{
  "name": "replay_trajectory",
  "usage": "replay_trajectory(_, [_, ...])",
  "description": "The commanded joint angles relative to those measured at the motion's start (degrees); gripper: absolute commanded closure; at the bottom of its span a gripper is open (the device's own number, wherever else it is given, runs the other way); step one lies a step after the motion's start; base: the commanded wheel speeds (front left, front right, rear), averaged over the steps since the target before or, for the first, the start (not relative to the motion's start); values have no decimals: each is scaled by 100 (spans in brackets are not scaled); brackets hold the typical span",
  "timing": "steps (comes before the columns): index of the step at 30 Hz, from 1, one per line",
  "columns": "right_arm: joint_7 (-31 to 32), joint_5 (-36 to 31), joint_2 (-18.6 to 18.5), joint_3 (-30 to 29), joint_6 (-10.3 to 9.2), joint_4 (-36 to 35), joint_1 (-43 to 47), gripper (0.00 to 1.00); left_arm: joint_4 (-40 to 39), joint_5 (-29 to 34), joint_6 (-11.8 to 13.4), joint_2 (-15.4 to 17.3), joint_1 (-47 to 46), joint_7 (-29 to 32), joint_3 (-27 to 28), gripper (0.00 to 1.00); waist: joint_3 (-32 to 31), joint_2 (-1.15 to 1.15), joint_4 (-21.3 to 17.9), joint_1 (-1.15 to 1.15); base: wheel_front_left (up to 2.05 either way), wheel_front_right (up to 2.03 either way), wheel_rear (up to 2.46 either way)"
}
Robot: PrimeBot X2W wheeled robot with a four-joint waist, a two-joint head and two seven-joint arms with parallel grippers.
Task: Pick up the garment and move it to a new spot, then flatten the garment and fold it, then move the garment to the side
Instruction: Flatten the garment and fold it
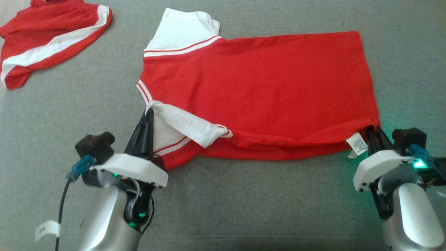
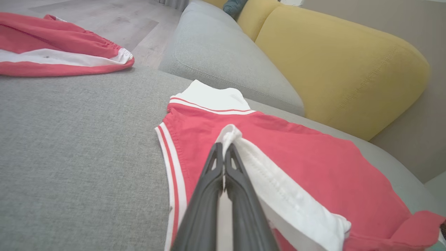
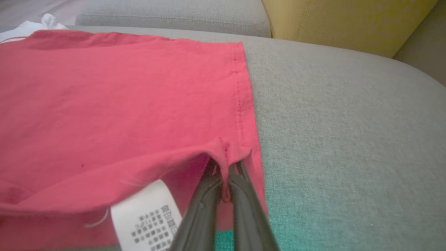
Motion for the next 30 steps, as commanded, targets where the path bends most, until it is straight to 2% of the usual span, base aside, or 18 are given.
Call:
replay_trajectory(1, [-4,-41,-66,99,42,-124,-215,100,-106,39,-43,32,-265,-85,164,100,14,0,7,0,0,0,0])
replay_trajectory(3, [3,-76,-64,84,42,-1,-314,98,52,46,-53,22,-384,-99,173,100,34,0,10,0,0,0,0])
replay_trajectory(6, [6,-125,-60,60,42,162,-448,80,262,59,-49,10,-576,-112,232,100,60,0,12,0,0,0,0])
replay_trajectory(8, [-2,-147,-56,46,42,257,-529,51,409,89,-49,4,-702,-115,260,100,69,0,2,0,0,0,0])
replay_trajectory(9, [13,-140,-53,24,42,308,-564,9,479,113,-56,0,-763,-116,258,100,74,0,-5,0,0,0,0])
replay_trajectory(10, [1,-138,-50,20,42,338,-600,0,532,140,-64,-3,-827,-117,252,100,80,0,-11,0,0,0,0])
replay_trajectory(11, [-25,-141,-47,12,42,353,-631,0,569,161,-70,-7,-886,-117,259,100,84,0,-16,0,0,0,0])
replay_trajectory(12, [-46,-138,-44,3,42,364,-654,0,585,191,-75,-10,-935,-117,263,84,85,0,-22,0,0,0,0])
replay_trajectory(13, [-71,-120,-42,-13,42,365,-671,0,579,223,-81,-13,-971,-118,268,45,88,0,-31,0,0,0,0])
replay_trajectory(14, [-107,-88,-39,-38,42,355,-682,0,555,244,-95,-16,-993,-118,276,0,88,0,-36,0,0,0,0])
replay_trajectory(25, [-484,345,-28,-109,42,-98,-598,0,-7,179,-188,-26,-574,-119,326,0,-69,0,-39,0,0,0,0])
replay_trajectory(30, [-676,469,-28,-148,42,-452,-410,0,-449,209,-219,-27,-66,-119,337,0,-212,0,27,0,0,0,0])
